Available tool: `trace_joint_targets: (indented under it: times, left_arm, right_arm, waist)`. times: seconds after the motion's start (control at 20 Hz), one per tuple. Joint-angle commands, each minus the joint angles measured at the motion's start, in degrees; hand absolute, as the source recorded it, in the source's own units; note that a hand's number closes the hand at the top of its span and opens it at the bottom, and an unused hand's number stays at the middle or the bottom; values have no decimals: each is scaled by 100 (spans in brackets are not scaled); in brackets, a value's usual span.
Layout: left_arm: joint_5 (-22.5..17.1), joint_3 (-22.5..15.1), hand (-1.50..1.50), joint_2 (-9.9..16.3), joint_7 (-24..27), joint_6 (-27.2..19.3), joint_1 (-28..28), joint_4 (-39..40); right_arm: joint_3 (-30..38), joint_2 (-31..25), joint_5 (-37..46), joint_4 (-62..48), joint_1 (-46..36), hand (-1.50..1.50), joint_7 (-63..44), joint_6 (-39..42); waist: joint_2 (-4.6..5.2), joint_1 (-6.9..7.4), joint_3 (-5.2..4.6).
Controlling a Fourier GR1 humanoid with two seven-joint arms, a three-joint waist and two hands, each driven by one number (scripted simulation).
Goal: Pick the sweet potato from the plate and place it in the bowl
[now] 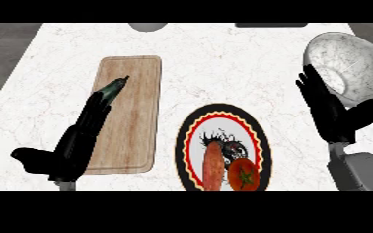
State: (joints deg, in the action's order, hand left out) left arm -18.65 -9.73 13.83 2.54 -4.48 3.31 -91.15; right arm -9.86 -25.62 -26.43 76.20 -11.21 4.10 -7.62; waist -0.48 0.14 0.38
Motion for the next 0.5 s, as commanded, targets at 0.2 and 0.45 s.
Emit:
trace_joint_targets:
  times: [0.2, 0.45]
  left_arm:
    - [443, 817, 0, 616, 205, -447, -818, -138]
    - [417, 1277, 0, 866, 80, -636, -1018, 138]
  right_arm:
    - [-1839, 1662, 50, 1441, -833, -150, -36, 591]
    - [-2453, 1658, 2503, 1914, -566, -150, 83, -1778]
  waist:
    - [-11, 409, -32]
    - [-98, -237, -68]
